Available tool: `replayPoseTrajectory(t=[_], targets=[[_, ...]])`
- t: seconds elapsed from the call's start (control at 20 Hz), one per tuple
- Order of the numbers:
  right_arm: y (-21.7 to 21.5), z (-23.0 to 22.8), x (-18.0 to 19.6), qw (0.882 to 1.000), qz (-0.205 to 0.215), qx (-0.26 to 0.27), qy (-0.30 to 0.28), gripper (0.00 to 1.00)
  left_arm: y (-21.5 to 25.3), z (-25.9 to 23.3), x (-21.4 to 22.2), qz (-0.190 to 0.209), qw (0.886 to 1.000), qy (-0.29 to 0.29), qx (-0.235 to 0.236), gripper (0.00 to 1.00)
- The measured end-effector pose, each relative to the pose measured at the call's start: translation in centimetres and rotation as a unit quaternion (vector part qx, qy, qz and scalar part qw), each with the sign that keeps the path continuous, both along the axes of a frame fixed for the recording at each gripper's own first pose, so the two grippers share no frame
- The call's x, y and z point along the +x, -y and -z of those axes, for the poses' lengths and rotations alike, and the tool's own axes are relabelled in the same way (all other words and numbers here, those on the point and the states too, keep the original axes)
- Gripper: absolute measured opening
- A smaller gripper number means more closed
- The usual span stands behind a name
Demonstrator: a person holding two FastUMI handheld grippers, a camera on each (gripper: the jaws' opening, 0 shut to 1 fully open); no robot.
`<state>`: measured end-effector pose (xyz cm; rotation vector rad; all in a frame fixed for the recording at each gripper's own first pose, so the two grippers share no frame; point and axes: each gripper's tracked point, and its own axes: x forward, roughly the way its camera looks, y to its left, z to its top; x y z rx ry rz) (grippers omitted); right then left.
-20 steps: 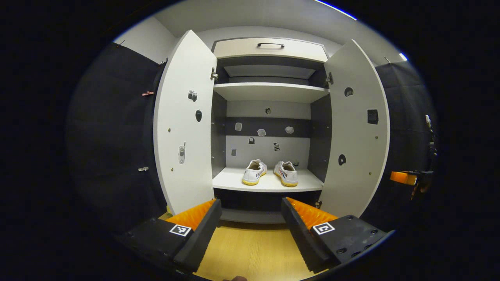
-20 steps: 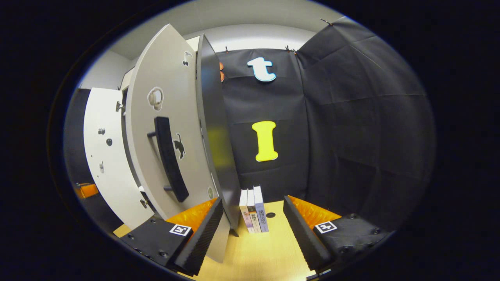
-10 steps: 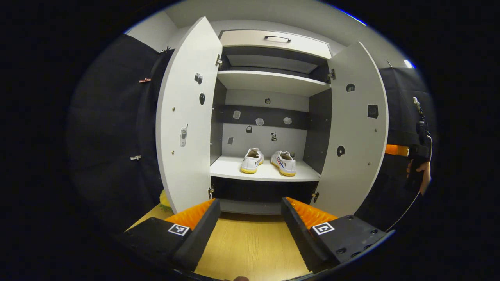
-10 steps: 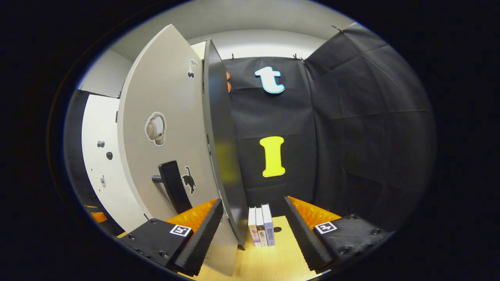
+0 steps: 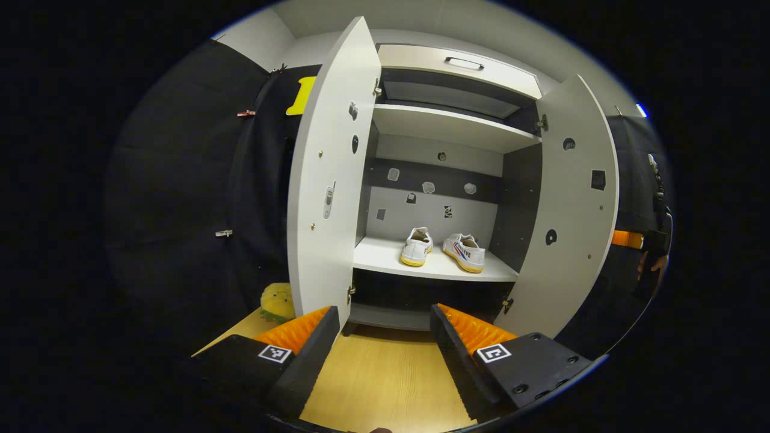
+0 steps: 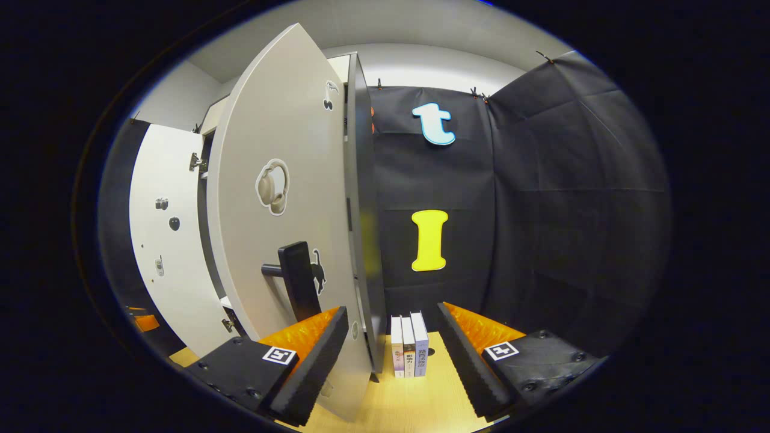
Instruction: Grab one shoe with the right hand and put it into the shoe cabinet, grab the other shoe with the left hand and put it into the shoe cabinet; then close the right door with the right hand and the left door with the left hand.
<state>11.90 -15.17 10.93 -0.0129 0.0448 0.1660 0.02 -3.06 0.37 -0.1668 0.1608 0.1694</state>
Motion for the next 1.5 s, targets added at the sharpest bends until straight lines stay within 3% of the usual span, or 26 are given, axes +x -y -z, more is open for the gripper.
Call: replayPoseTrajectory(t=[0.3, 0.55, 0.85, 1.15, 1.5], targets=[[-7.8, 1.2, -0.2, 0.999, -0.034, 0.013, -0.01, 0.98, -5.1, 0.2, -1.0, -0.022, 1.0, -0.007, 0.012, 0.95], [-16.5, 4.6, -0.1, 0.992, -0.103, 0.041, -0.065, 0.98, -10.0, 1.4, -2.2, -0.052, 0.999, -0.015, 0.008, 0.96], [-18.9, 9.1, -2.8, 0.99, -0.096, 0.033, -0.095, 0.98, -17.7, 2.2, -3.3, -0.099, 0.995, -0.013, -0.004, 0.95], [-18.1, 12.1, -3.7, 0.992, -0.048, 0.02, -0.118, 0.98, -23.6, 0.0, -0.2, -0.072, 0.997, 0.008, 0.001, 0.95], [-18.1, 12.8, -5.3, 0.994, -0.023, 0.012, -0.108, 0.99, -24.7, -5.5, 6.3, 0.025, 0.998, 0.05, 0.028, 0.95]])
